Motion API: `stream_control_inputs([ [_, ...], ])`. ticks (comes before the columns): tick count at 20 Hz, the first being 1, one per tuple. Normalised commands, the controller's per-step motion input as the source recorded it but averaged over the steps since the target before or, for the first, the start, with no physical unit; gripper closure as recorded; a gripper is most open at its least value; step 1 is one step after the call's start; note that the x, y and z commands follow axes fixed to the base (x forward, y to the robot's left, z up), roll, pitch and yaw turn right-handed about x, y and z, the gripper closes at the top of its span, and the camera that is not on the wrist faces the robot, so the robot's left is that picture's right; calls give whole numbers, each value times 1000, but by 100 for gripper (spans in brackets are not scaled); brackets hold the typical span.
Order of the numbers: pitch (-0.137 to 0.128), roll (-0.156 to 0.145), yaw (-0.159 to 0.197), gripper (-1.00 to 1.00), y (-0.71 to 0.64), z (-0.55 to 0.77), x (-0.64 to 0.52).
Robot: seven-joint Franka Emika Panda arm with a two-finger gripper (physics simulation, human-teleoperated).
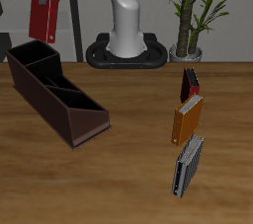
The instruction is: Place the right red book into the right desk caddy's back compartment
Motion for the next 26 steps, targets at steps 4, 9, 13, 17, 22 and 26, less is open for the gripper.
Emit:
stream_control_inputs([
  [4, 0, -6, -18, 100, -21, -1, 92],
  [9, -2, 10, 0, 100, 31, -49, 89],
  [13, 13, 13, -10, 100, 18, -101, 106],
  [17, 12, 3, 1, 100, 4, -49, 111],
  [22, 10, 8, -13, 100, 16, -43, 81],
  [26, 9, 7, -6, 100, 18, -63, 42],
])
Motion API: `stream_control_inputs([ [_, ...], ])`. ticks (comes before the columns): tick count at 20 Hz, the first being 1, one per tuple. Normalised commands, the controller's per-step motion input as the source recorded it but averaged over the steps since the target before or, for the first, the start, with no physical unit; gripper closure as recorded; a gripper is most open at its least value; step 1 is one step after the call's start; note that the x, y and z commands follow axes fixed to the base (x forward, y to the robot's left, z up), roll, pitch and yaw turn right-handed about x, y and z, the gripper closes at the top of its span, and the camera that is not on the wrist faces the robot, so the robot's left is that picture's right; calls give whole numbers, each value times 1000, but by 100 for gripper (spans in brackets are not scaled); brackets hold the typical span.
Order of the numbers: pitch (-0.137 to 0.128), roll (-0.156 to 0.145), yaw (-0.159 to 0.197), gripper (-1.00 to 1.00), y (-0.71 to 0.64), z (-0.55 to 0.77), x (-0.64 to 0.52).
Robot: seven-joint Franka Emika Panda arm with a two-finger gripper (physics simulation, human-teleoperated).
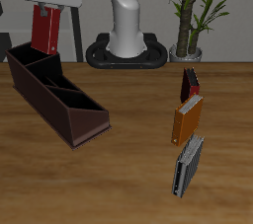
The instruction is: Place the right red book into the right desk caddy's back compartment
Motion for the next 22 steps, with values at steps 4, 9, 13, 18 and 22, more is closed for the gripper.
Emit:
stream_control_inputs([
  [4, 15, -3, -14, 100, -22, -73, 81],
  [9, 5, 0, -9, 100, 5, -42, 39],
  [13, 11, -6, -9, 100, -54, -61, 81],
  [18, 7, -6, -14, 100, -61, -25, 95],
  [22, 20, 11, -1, 100, -12, -151, 115],
])
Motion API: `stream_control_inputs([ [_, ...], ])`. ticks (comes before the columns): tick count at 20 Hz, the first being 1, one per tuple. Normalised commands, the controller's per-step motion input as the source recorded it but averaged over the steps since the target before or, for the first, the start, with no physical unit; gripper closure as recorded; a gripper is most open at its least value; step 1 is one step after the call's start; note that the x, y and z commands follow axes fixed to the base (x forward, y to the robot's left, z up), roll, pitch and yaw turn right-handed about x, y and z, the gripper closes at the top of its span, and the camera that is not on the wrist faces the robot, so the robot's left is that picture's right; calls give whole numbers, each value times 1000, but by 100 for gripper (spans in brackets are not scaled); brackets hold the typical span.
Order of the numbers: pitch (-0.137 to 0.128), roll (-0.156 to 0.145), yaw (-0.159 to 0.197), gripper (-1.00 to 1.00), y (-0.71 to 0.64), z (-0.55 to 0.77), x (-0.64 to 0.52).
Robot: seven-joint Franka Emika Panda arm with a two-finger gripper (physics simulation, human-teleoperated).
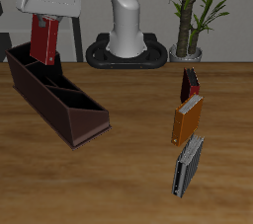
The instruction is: Place the right red book into the right desk caddy's back compartment
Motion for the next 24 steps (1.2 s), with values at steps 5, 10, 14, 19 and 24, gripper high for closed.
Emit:
stream_control_inputs([
  [5, 21, 31, -6, 100, 123, -138, 163],
  [10, 22, 29, -15, 100, 120, -85, 119],
  [14, 1, 9, 12, 100, 26, -60, 48],
  [19, 19, 4, -13, 100, -8, -107, -16],
  [24, -6, -21, -4, 100, -56, 18, -55],
])
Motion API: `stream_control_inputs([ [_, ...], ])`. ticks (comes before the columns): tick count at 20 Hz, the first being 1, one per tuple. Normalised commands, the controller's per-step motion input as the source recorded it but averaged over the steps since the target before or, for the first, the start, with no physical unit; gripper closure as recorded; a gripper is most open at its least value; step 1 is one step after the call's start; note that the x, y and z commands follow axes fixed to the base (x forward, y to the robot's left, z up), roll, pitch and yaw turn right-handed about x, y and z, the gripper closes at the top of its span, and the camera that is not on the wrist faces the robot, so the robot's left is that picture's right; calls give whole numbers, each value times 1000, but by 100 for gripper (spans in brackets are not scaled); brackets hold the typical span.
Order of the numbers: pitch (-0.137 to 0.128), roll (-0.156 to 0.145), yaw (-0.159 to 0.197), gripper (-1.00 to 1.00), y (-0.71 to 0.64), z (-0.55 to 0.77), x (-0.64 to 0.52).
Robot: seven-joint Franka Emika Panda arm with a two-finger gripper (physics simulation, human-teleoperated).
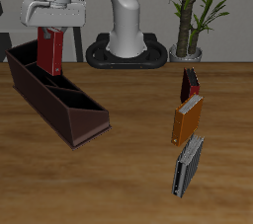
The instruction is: Place the right red book into the right desk caddy's back compartment
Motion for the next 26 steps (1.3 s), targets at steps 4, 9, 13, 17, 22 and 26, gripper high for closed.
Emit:
stream_control_inputs([
  [4, -2, -36, -27, 100, -177, 20, -27],
  [9, 14, -20, -7, 100, -80, -73, 37],
  [13, 10, -15, -17, 100, -87, -75, 53],
  [17, 28, 4, -9, 100, -19, -151, 78],
  [22, 6, 4, -8, 100, 54, -44, 44],
  [26, 6, 2, -6, 100, 17, 4, 97],
])
